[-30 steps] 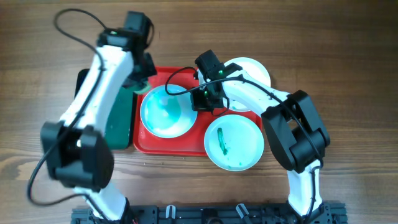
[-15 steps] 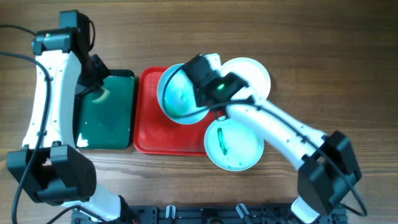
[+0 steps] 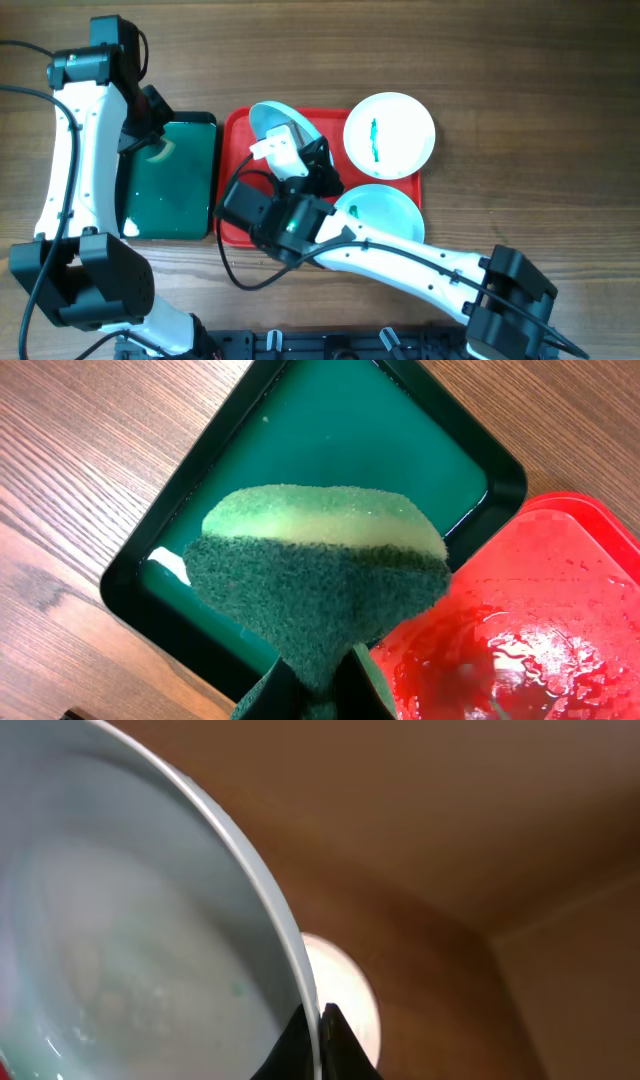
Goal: Clean dirty plates on tray and stack at the side
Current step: 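Lift the cleaned plate with right gripper and place it right of the red tray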
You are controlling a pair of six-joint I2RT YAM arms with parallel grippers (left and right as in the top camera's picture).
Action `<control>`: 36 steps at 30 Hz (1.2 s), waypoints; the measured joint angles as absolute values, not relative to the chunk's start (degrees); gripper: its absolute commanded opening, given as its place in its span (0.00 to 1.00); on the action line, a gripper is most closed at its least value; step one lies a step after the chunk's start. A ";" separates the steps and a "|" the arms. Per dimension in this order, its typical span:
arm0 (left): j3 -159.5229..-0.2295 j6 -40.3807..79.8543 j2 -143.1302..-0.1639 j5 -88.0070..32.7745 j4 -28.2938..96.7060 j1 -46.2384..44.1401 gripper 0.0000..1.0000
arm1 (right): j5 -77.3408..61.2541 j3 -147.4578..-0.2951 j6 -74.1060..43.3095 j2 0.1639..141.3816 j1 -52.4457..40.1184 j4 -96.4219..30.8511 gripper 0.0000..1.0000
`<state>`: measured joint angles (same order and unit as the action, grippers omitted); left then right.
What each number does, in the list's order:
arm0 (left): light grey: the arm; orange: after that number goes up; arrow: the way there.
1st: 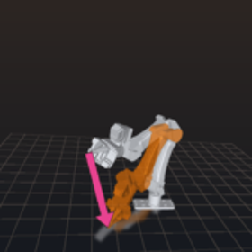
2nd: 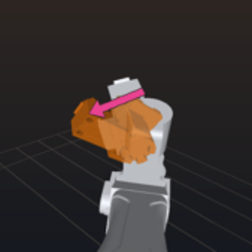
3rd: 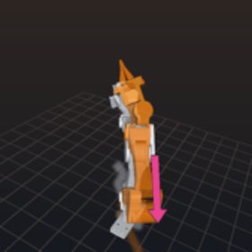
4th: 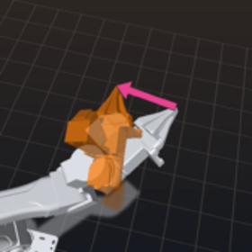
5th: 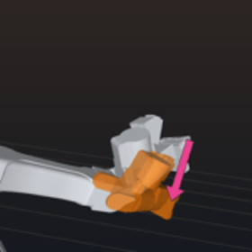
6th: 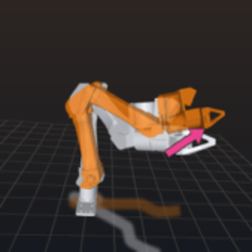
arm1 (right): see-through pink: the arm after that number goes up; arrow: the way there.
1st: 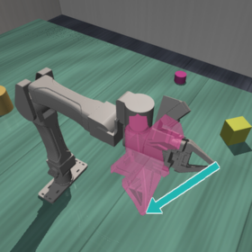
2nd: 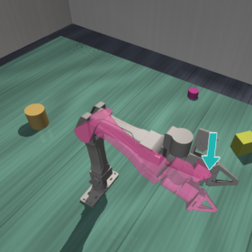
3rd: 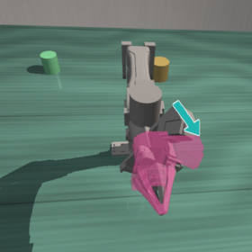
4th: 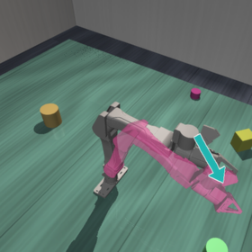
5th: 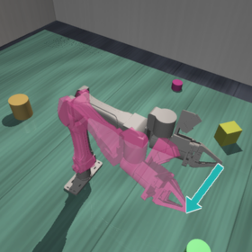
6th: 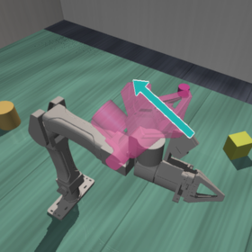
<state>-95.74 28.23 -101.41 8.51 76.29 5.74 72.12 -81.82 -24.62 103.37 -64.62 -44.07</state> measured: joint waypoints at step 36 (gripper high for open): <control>-95.72 28.23 -101.41 8.27 76.55 4.73 0.04 | -8.80 -81.78 -19.38 88.03 -13.93 -58.11 0.04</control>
